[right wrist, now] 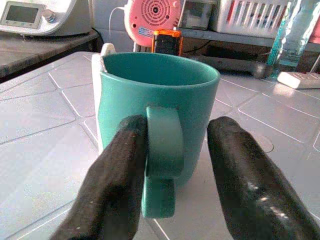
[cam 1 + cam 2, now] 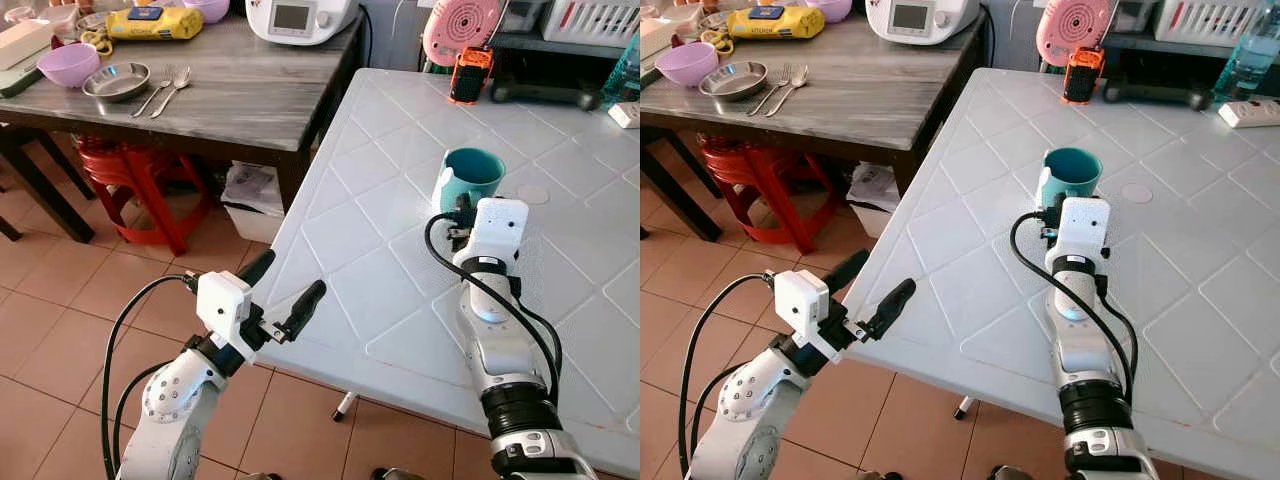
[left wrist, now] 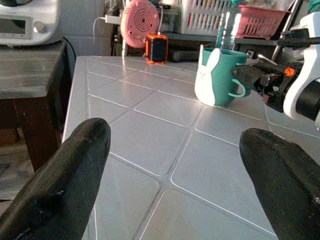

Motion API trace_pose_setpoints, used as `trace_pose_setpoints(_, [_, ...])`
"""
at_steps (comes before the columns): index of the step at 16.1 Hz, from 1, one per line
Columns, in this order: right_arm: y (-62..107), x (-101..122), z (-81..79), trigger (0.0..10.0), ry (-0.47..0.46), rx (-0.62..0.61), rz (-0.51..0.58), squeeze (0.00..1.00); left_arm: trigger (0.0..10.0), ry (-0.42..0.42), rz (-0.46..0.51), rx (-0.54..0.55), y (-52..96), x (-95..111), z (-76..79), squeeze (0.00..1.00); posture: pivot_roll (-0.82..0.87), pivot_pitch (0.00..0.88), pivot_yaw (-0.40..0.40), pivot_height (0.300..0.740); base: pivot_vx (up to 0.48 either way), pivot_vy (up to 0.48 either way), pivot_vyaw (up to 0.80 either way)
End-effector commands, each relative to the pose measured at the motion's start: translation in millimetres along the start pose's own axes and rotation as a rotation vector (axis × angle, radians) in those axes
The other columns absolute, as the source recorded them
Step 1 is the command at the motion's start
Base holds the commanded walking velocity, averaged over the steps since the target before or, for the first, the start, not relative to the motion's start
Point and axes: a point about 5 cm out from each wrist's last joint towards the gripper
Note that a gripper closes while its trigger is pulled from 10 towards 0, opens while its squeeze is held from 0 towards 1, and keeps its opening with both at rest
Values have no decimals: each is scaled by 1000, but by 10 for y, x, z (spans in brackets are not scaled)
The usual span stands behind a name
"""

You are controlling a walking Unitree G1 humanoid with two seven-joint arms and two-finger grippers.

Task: Setting the table

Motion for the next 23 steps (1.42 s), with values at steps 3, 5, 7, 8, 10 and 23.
trace_pose_setpoints(3, [-10,-11,-24,0,-16,2,-6,0,10000,-16,-5,18,25,11,-36,0,37,131,65,740,0,0,0])
trace_pose_setpoints(5, [-5,-19,-34,0,-26,4,-12,0,10000,-20,-4,19,25,16,-39,0,38,130,66,740,0,0,0])
trace_pose_setpoints(7, [-1,-19,-49,0,-37,7,-16,0,10000,-22,-3,19,23,23,-41,0,40,130,67,740,0,0,0])
trace_pose_setpoints(8, [1,-19,-55,0,-38,9,-16,0,10000,-23,-3,19,23,24,-42,0,40,128,67,740,0,0,0])
trace_pose_setpoints(10, [0,-23,-57,0,-41,12,-15,0,10000,-25,-2,19,23,26,-41,0,42,127,67,740,0,0,0])
trace_pose_setpoints(23, [147,385,55,10000,-134,137,143,0,10000,-73,42,85,-59,114,-171,0,29,111,58,740,0,0,0])
Point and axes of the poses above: a point about 5 cm out from each wrist's last joint towards the gripper, its own y axis pointing back from the gripper into the wrist, its own x axis along the axis of the wrist's last joint, z = x × y, and after that the axes turned 14 degrees about y, right-handed
